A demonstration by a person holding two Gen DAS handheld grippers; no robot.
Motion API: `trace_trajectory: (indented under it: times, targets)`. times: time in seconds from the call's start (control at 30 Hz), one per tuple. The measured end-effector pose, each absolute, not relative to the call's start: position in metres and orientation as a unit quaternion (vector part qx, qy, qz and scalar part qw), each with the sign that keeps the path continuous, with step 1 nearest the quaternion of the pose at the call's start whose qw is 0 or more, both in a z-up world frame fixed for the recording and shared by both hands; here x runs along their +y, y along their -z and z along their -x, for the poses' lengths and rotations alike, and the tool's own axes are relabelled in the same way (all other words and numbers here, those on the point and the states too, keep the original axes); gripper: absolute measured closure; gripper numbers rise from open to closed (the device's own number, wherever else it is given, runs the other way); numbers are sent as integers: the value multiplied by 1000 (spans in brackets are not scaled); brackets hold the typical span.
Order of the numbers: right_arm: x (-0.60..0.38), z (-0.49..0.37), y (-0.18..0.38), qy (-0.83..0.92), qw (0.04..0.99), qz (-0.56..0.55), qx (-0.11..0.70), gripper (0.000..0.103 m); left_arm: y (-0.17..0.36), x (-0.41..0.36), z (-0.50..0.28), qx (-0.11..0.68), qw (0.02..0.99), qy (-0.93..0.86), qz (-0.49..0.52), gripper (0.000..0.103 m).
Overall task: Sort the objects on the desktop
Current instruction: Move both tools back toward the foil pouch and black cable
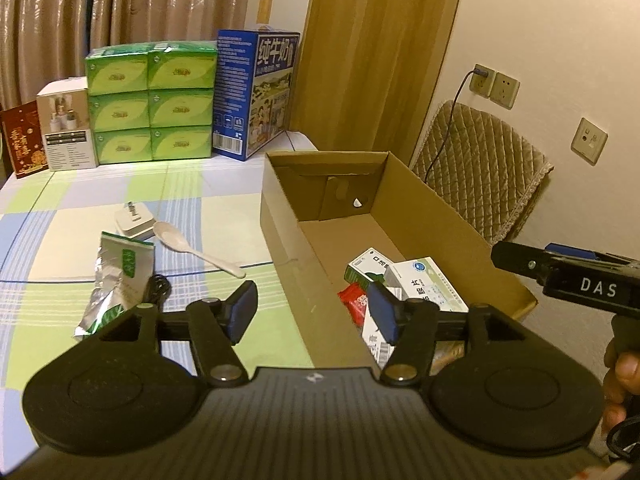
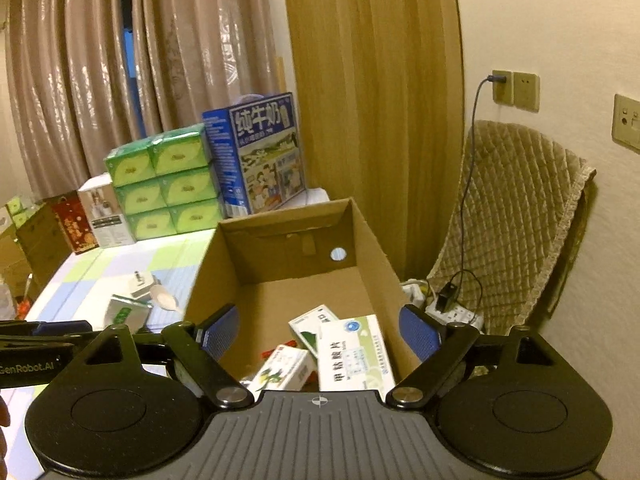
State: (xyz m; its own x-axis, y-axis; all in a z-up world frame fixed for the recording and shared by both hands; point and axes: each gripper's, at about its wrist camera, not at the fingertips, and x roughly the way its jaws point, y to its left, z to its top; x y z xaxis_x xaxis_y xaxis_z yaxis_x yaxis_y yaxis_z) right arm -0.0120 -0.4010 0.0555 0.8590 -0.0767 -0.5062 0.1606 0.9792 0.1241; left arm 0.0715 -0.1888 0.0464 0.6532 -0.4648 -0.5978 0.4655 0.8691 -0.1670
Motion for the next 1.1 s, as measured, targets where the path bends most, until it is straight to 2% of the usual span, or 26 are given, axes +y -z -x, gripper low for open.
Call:
trace_trajectory:
  times: [0.1, 0.23, 0.27, 0.43, 0.53, 0.8, 1.1]
  targets:
    - [-390, 21, -60, 54, 963, -80, 251, 10, -49, -177, -62, 326, 912, 250, 1, 39]
    - [-373, 28, -63, 37, 965, -77, 248, 4, -50, -151, -52, 321, 917, 236, 6, 21]
    - [-368, 29, -63, 31, 965, -76, 248, 2, -51, -143, -49, 319, 919, 230, 8, 19]
    - [-343, 30, -65, 3, 966, -73, 247, 2, -53, -102, -42, 315, 928, 201, 13, 6]
    - [-326, 31, -67, -13, 969, -62, 241, 2, -55, -80, -38, 317, 931, 180, 2, 1]
    - [-286, 35, -69, -42, 975, -34, 214, 2, -57, -33, -29, 316, 939, 136, -16, 1]
    - [-256, 28, -67, -62, 972, -32, 223, 2, -55, -2, -30, 323, 939, 119, -4, 1]
